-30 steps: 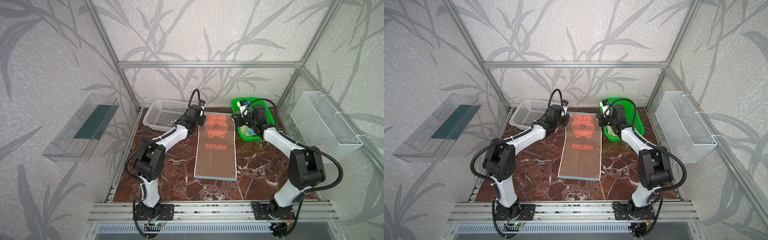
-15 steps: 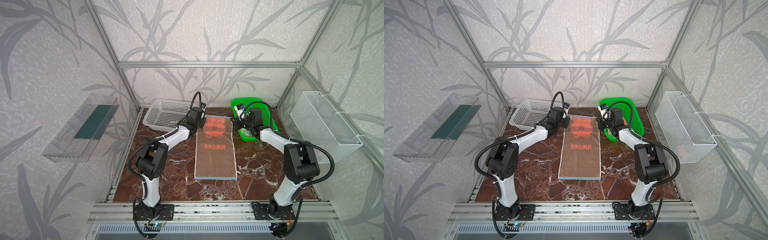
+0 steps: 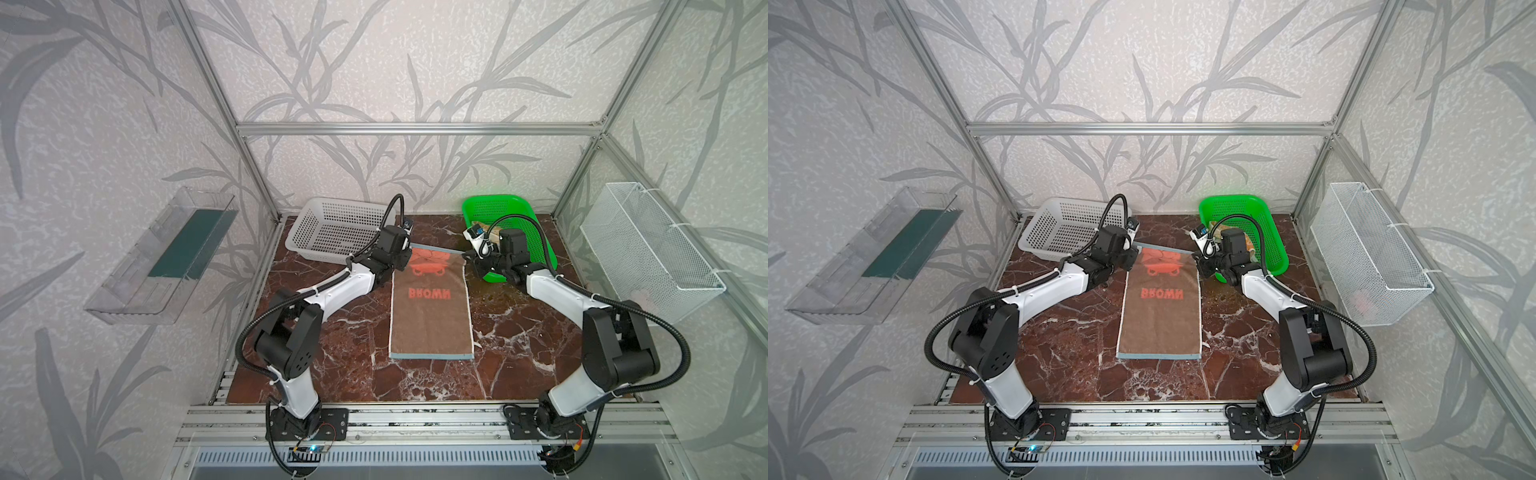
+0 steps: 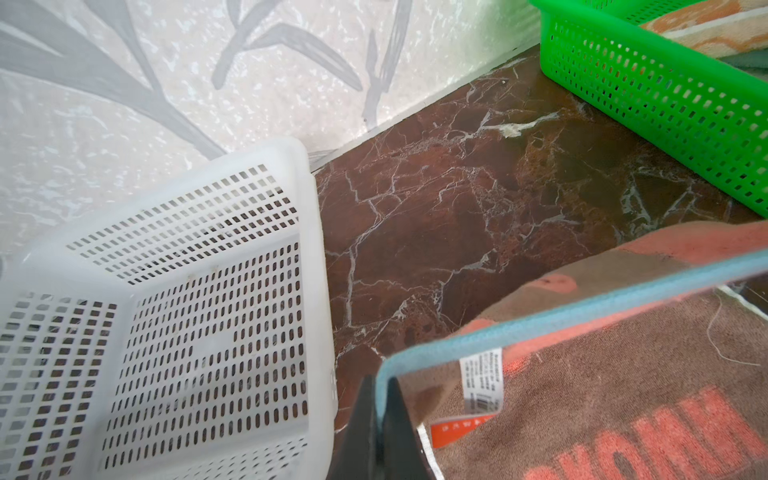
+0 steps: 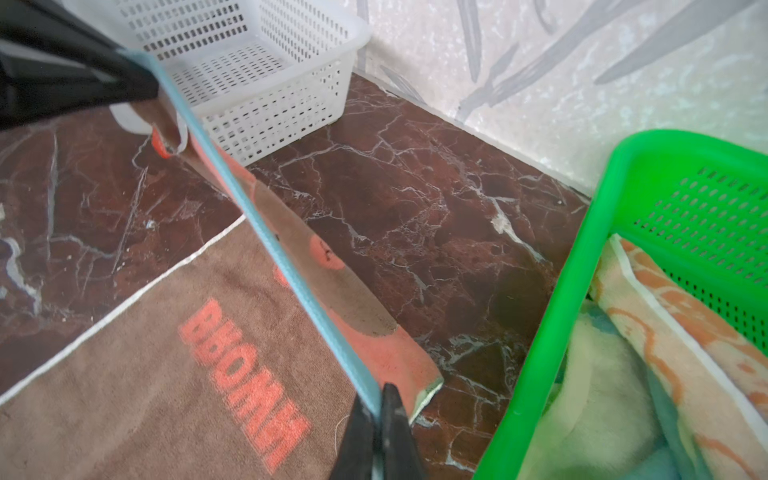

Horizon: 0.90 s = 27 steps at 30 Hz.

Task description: Fold and stack the towels

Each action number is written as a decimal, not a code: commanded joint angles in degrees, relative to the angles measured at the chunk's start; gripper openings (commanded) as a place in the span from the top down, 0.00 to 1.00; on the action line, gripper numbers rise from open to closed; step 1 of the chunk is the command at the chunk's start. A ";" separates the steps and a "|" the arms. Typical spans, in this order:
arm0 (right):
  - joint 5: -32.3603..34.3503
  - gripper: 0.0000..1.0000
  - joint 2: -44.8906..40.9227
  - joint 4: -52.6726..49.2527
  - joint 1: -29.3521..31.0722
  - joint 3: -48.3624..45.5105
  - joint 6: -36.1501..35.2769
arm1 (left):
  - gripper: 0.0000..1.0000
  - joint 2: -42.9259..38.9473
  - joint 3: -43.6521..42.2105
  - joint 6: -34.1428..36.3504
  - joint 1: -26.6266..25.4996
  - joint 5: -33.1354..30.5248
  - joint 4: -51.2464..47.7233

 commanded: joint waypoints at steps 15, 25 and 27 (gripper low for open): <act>7.88 1.00 -7.58 -6.56 4.03 -11.43 -25.56 | 1.00 -13.31 -16.38 -1.63 -5.45 -5.45 -2.10; 8.99 1.00 -13.77 -11.50 7.69 -14.26 -33.77 | 1.00 -17.94 -19.30 -3.47 -6.47 -2.72 -5.02; 9.21 1.00 -14.62 -13.84 8.44 -14.36 -34.26 | 1.00 -19.05 -20.17 -4.25 -6.67 -1.41 -5.43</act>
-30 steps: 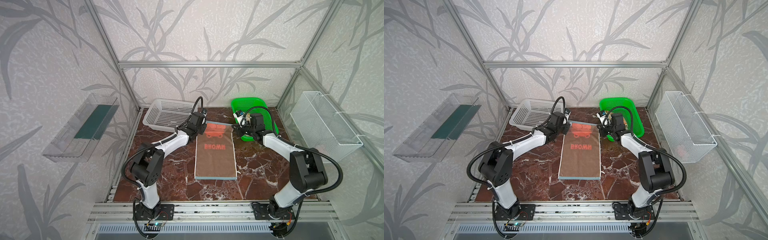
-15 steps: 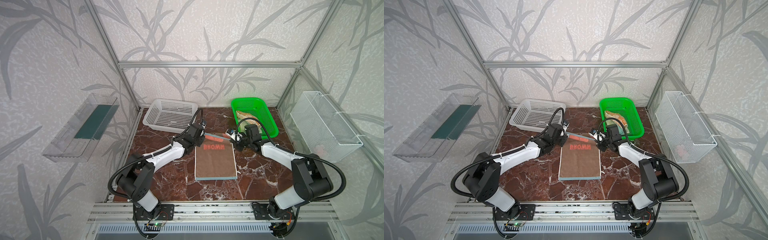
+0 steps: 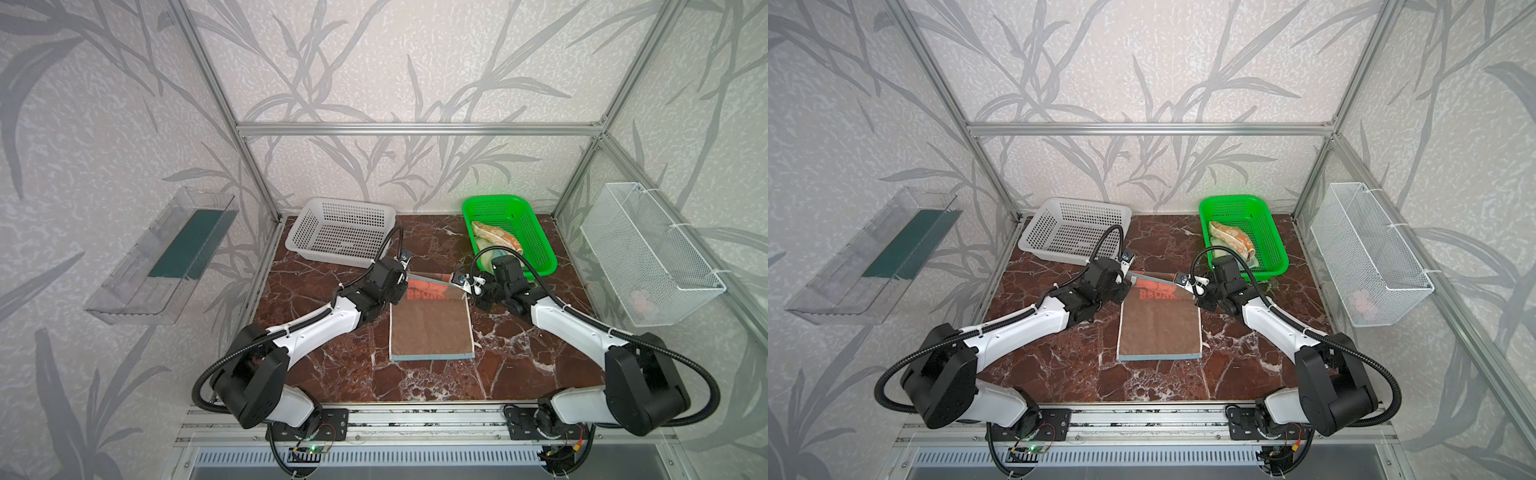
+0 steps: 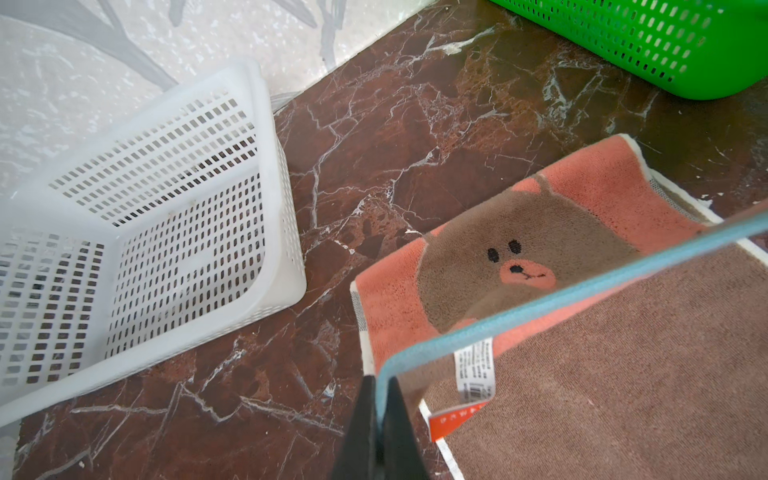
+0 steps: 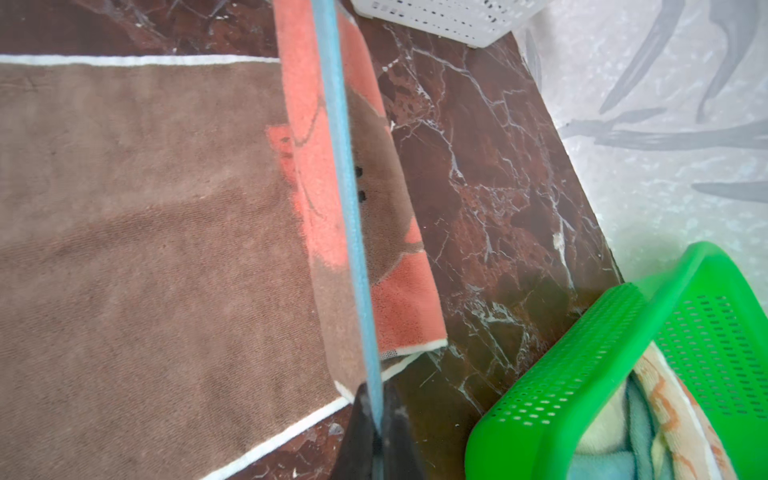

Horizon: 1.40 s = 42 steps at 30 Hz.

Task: Fold and stack the towels
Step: 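Fold the held far edge over the towel toward the robot with both grippers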

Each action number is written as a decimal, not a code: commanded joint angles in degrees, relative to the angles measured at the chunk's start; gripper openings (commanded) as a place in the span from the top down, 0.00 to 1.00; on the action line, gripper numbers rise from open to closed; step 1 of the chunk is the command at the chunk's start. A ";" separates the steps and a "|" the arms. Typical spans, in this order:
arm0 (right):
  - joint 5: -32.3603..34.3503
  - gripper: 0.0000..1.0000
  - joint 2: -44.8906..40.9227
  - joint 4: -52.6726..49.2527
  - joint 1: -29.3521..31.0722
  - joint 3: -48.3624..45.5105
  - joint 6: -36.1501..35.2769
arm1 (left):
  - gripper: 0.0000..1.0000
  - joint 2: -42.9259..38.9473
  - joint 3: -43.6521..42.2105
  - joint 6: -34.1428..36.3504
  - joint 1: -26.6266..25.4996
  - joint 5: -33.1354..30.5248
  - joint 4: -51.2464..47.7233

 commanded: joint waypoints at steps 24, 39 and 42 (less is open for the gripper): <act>3.30 1.00 -2.04 -18.43 2.70 0.68 -3.25 | 1.00 -4.96 -7.50 -9.35 -3.95 5.88 -6.37; 6.52 1.00 -5.03 -24.86 6.13 2.03 -2.27 | 1.00 -7.97 -8.72 -12.08 -6.32 5.32 -7.00; 6.74 1.00 -6.13 -25.08 6.70 2.12 -2.21 | 1.00 -9.47 -8.85 -12.10 -6.73 4.97 -7.41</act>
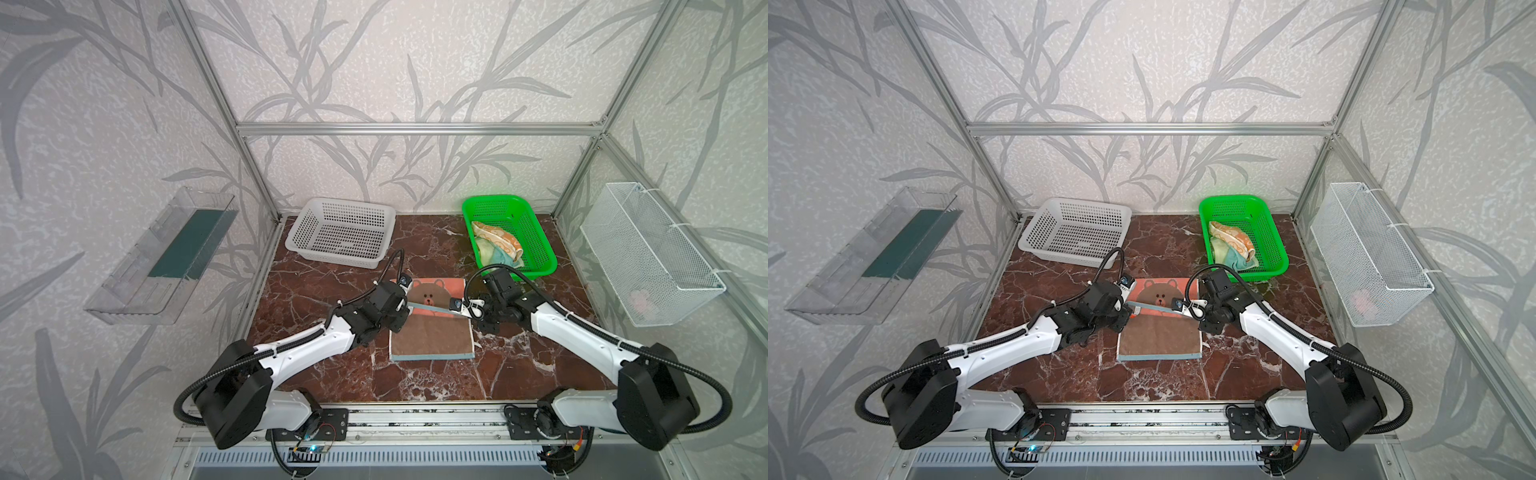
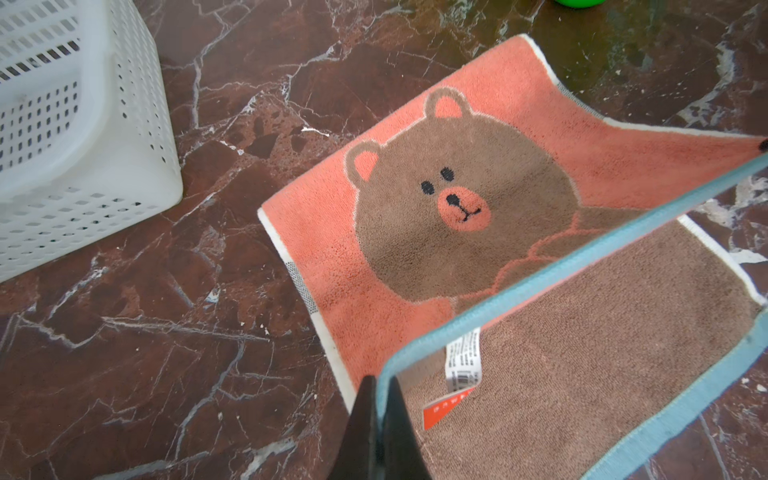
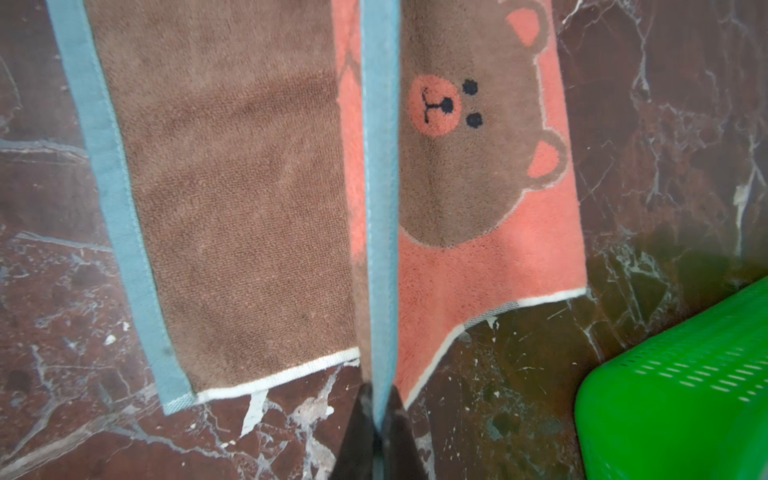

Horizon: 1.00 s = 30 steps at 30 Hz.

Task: Fold and stack the towels
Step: 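Fold the held far edge over the towel toward the robot with both grippers, then lay the folded edge onto the towel's near edge with both grippers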

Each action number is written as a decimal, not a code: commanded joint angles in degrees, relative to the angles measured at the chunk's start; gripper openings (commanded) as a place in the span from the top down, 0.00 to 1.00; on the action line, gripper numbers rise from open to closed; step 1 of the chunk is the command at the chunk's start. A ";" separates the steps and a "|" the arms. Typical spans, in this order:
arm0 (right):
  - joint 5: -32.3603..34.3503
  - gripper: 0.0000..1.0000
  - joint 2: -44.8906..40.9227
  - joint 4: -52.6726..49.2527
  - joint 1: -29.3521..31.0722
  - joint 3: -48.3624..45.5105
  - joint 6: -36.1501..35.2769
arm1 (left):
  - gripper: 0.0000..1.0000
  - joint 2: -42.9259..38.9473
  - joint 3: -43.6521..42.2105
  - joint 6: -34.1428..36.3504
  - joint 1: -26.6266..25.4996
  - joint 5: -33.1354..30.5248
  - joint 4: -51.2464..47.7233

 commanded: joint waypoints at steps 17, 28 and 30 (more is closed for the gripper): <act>1.25 1.00 -4.72 -6.88 2.55 1.33 0.79 | 1.00 -7.38 -1.49 -1.96 -3.18 -2.21 -5.50; 0.91 1.00 -5.16 -11.31 4.52 1.81 2.49 | 1.00 -7.68 -2.84 -3.68 -5.51 -2.31 -6.93; 1.04 1.00 -4.57 -11.99 4.95 1.86 2.77 | 1.00 -7.69 -3.41 -4.20 -5.82 -2.27 -6.94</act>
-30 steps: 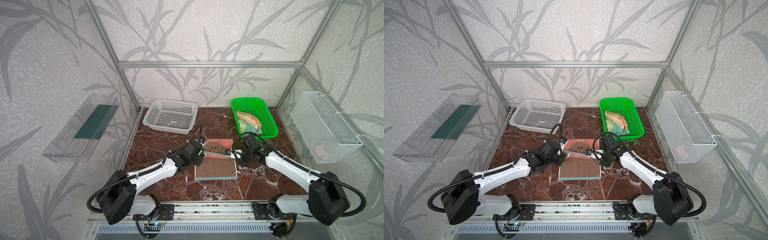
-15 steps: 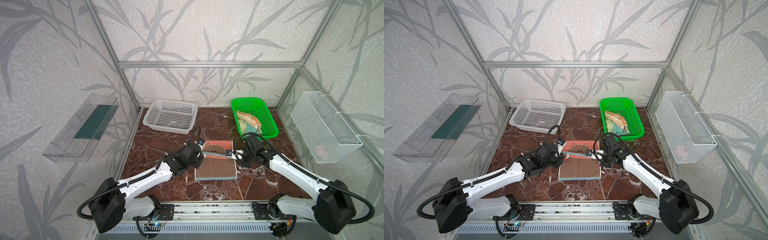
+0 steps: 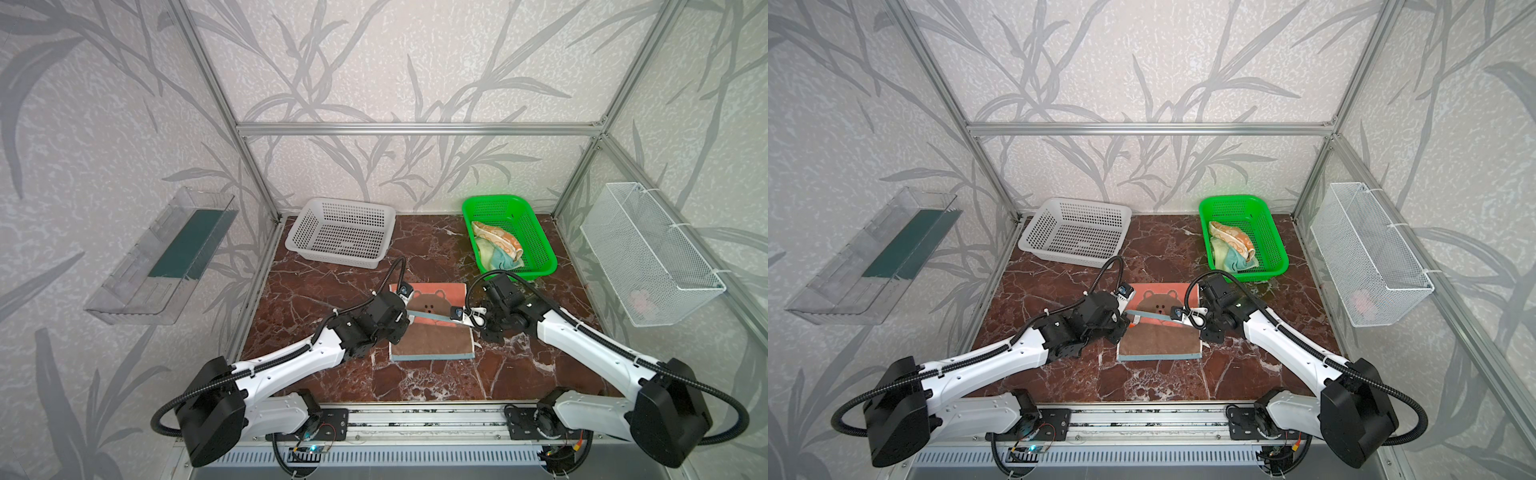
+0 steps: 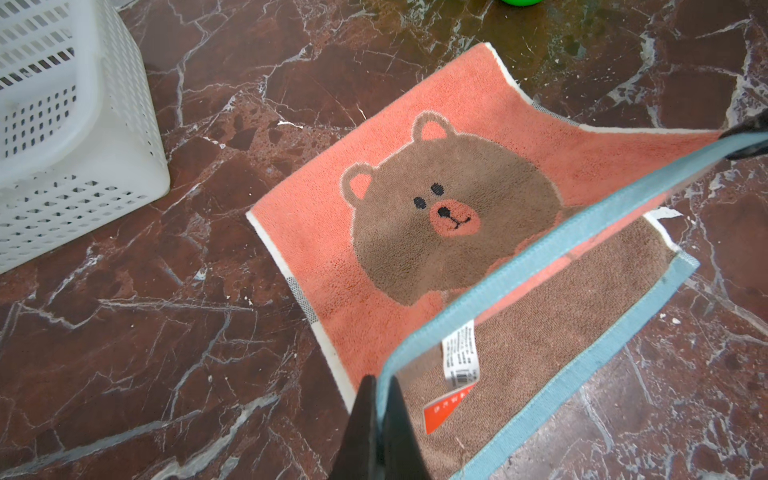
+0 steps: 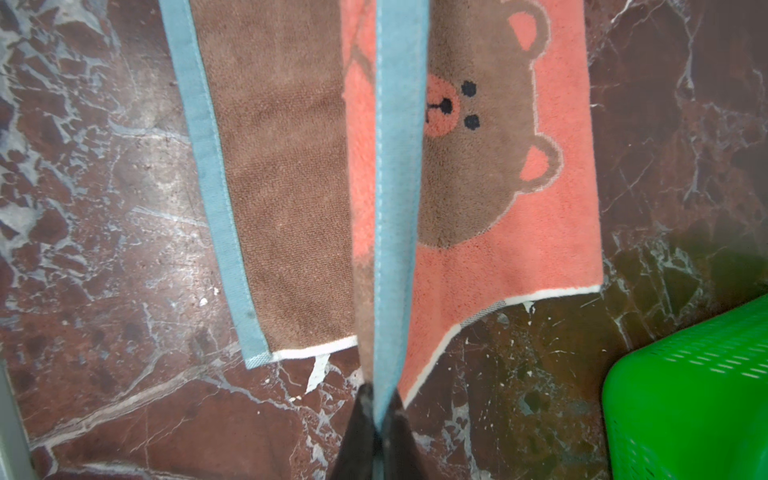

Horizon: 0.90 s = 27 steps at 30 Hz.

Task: Fold and stack the towels
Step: 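Lay the folded edge onto the towel's near edge with both grippers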

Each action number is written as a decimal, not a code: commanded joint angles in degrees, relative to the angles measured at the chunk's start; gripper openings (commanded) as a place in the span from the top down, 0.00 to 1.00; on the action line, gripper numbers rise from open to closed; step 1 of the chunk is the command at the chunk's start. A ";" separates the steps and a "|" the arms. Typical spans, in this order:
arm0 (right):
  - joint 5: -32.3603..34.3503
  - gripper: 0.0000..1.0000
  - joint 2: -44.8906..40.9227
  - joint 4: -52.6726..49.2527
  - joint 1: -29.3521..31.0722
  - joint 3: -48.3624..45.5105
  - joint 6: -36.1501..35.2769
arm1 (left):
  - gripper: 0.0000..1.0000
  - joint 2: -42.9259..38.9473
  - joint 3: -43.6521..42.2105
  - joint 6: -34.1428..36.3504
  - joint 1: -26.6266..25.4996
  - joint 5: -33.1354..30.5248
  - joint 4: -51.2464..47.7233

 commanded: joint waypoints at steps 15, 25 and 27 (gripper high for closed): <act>-0.16 1.00 1.62 -7.00 4.68 1.81 2.01 | 1.00 -3.60 -4.57 -5.76 -2.23 -1.77 -2.58; -0.29 0.98 6.44 -6.86 6.05 1.18 3.13 | 1.00 -1.73 -7.95 -7.18 -2.49 -1.48 0.90; 0.02 0.97 7.51 -6.59 6.07 1.05 3.13 | 1.00 -1.05 -8.37 -7.26 -2.50 -0.90 1.75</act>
